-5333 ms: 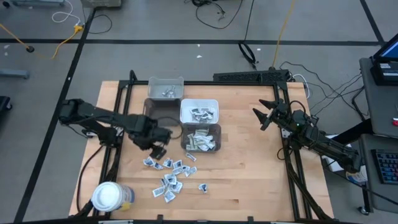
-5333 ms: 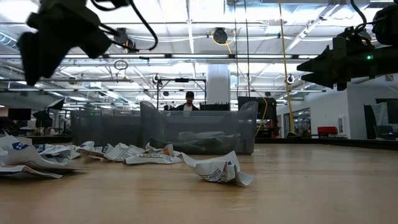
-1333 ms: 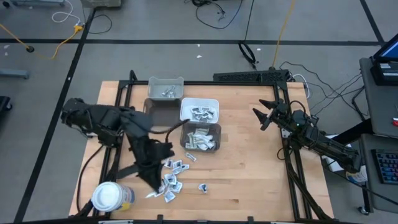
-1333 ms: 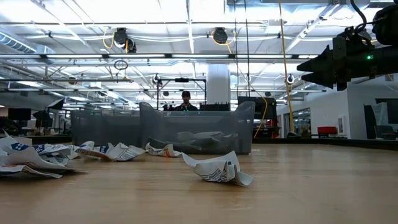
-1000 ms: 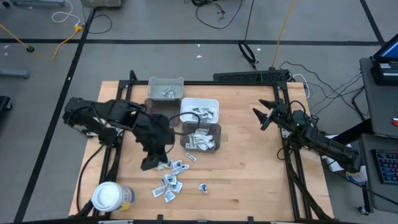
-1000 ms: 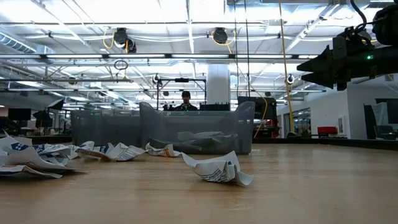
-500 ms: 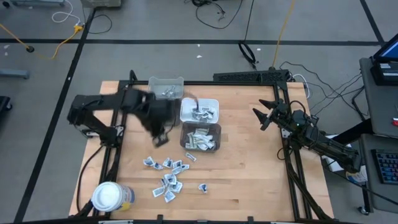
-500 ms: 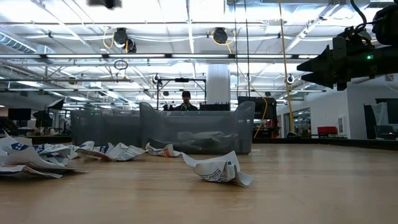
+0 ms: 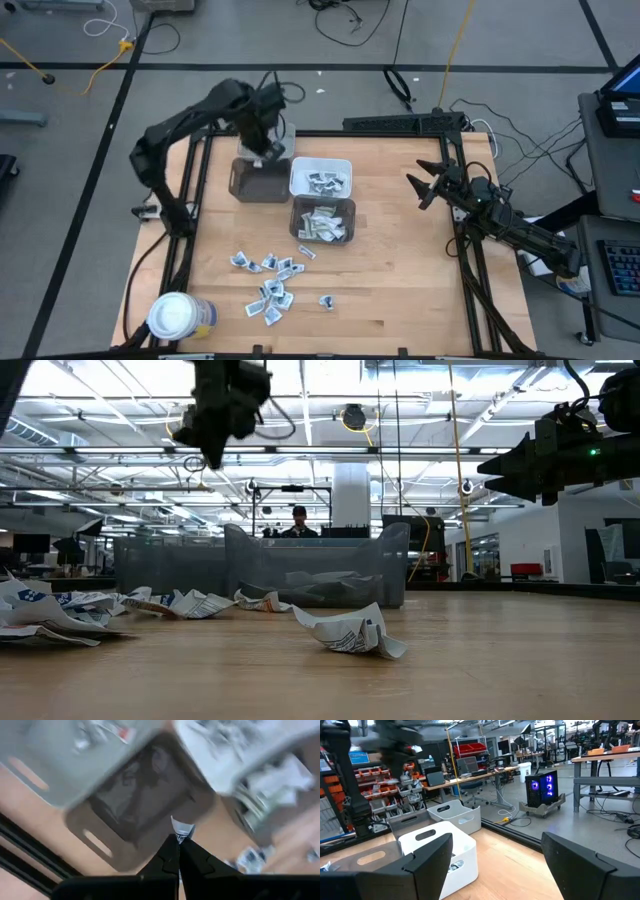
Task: Pick & Place First Aid Supplies
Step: Put the orange ointment pack into the gray bin
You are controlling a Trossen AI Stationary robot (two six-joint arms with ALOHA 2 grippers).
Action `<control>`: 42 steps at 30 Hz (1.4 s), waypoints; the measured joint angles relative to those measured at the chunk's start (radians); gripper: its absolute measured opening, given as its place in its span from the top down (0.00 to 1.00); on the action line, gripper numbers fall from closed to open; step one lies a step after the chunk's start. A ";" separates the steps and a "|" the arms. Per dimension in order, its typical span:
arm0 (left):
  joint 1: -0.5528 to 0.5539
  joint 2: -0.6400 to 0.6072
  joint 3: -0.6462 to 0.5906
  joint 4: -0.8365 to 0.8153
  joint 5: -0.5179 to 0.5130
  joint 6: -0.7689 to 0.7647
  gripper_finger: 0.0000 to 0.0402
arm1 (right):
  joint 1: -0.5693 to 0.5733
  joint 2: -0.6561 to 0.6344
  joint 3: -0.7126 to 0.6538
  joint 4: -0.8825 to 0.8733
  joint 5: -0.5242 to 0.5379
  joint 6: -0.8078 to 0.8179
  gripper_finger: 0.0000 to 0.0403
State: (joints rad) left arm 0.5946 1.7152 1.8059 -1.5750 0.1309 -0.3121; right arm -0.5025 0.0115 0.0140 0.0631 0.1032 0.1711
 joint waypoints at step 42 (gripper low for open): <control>0.260 0.498 0.089 0.205 -0.101 0.100 0.50 | 0.000 0.000 0.000 0.000 0.000 0.000 0.26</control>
State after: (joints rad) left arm 0.8543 2.2131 1.8948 -1.3696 0.0294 -0.2118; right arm -0.5022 0.0116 0.0143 0.0631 0.1032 0.1711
